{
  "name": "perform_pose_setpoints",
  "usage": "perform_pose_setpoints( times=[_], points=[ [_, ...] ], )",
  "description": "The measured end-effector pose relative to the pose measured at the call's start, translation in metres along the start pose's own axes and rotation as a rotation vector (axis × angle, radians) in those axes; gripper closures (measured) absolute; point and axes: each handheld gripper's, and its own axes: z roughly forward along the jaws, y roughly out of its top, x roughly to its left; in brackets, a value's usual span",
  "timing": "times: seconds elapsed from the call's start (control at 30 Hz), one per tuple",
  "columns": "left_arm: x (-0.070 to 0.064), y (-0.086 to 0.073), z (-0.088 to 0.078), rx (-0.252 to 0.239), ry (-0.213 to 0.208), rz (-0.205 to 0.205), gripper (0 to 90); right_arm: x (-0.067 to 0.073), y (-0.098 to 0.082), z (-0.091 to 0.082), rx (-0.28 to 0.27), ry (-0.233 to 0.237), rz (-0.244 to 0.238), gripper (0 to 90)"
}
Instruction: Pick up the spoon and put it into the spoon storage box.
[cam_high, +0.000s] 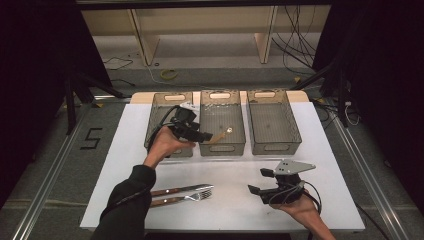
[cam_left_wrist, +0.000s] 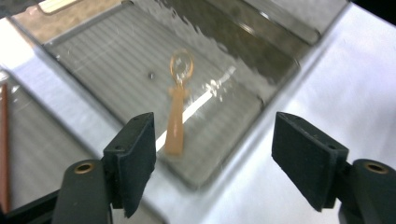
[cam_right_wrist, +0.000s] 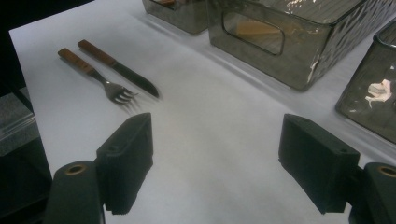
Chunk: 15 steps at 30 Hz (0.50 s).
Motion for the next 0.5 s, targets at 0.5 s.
perform_pose_setpoints(
  times=[0.5],
  points=[
    [-0.009, -0.060, -0.042, 0.068, 0.025, 0.055, 26.9, 0.001, 0.001, 0.000, -0.002, -0.002, 0.000, 27.0]
  ],
)
